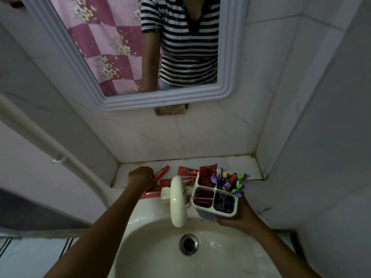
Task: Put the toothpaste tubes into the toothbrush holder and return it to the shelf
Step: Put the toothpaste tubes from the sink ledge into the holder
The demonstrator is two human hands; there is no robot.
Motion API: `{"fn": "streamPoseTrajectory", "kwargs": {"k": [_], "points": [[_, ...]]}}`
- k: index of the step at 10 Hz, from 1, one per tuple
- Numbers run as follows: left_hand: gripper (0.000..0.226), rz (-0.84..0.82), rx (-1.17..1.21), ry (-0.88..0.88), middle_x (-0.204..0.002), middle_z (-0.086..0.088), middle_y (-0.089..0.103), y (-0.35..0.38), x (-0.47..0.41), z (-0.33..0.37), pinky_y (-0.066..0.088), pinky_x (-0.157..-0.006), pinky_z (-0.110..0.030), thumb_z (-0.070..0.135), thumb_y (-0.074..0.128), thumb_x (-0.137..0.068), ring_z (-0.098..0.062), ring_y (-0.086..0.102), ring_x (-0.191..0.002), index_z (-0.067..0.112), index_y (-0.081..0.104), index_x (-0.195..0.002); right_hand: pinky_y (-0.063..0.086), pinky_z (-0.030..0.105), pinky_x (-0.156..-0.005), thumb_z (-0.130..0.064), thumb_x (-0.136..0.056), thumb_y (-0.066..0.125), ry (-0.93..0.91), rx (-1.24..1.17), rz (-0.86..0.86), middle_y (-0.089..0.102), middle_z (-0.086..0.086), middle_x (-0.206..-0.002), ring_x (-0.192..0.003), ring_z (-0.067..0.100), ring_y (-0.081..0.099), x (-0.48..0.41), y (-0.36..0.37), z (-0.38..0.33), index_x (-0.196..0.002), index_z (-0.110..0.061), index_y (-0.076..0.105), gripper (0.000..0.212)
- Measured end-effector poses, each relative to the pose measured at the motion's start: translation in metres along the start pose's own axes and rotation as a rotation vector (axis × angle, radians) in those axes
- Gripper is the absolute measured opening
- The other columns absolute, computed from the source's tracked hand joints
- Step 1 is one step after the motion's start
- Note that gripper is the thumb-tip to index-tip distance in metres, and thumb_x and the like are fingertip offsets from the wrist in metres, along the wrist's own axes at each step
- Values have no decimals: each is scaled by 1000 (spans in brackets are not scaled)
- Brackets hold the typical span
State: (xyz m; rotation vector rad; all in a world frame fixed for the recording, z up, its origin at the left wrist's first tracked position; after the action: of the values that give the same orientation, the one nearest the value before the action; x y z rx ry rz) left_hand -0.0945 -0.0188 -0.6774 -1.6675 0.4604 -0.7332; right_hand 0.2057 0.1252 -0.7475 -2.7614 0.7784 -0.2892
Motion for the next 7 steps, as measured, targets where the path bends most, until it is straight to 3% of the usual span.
{"fn": "streamPoseTrajectory", "kwargs": {"k": [1, 2, 3, 4, 5, 6, 7], "points": [[55, -30, -37, 9, -97, 3, 64, -2, 1, 2, 44, -88, -39, 69, 61, -70, -20, 60, -96, 21, 61, -95, 46, -2, -77, -13, -64, 91, 38, 31, 4, 61, -15, -107, -92, -24, 57, 0, -3, -1, -132, -5, 51, 79], [28, 21, 202, 52, -102, -1, 68, -28, 1, 3, 48, -81, -35, 40, 69, -79, -19, 60, -89, 23, 59, -99, 46, -2, -78, -15, -64, 91, 47, 26, -7, 61, -14, -107, -93, -24, 57, 1, -2, -3, -133, -4, 50, 82], [24, 122, 481, 220, -93, 5, 69, -84, 18, 17, 54, -73, -31, 35, 73, -78, -12, 62, -81, 26, 64, -98, 46, 0, -80, -20, -62, 91, 55, 35, -20, 61, -13, -111, -96, -22, 57, 1, -2, -5, -135, -6, 47, 86], [26, 79, 489, 501, -93, 12, 66, -138, 48, 48, 50, -74, -22, 35, 76, -74, -4, 60, -83, 28, 71, -98, 51, 10, -86, -19, -57, 92, 8, 2, 30, 61, -7, -120, -109, -9, 59, 0, -1, -5, -134, -7, 41, 94], [26, 67, 300, 678, -98, 10, 59, -159, 73, 88, 47, -78, -15, 30, 73, -78, -2, 55, -88, 24, 72, -103, 51, 8, -84, -2, -60, 89, 20, -58, 17, 64, -17, -115, -109, -10, 59, 1, 0, -2, -130, -12, 39, 87], [24, 61, 237, 706, -105, 5, 58, -151, 83, 123, 53, -85, -23, 26, 70, -81, -8, 56, -93, 22, 70, -104, 50, 7, -84, -19, -53, 87, -50, -96, 23, 58, -4, -122, -111, -11, 58, 4, -1, -14, -132, 0, 34, 97], [23, 103, 237, 742, -105, 0, 58, -144, 86, 146, 55, -83, -27, 24, 70, -81, -11, 58, -91, 21, 70, -104, 49, 6, -85, -26, -52, 86, -73, -98, 18, 56, 3, -125, -112, -11, 57, 5, -1, -21, -135, 5, 30, 105]]}}
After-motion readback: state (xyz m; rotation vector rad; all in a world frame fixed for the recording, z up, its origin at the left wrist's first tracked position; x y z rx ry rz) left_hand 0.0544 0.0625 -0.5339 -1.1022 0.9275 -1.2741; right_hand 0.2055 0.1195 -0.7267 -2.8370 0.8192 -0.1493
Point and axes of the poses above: each hand's wrist, its own x-axis away from the middle knuckle, its own y-axis out of the palm, z = x × y, the point moved 7 cm from there along -x, towards the middle knuckle
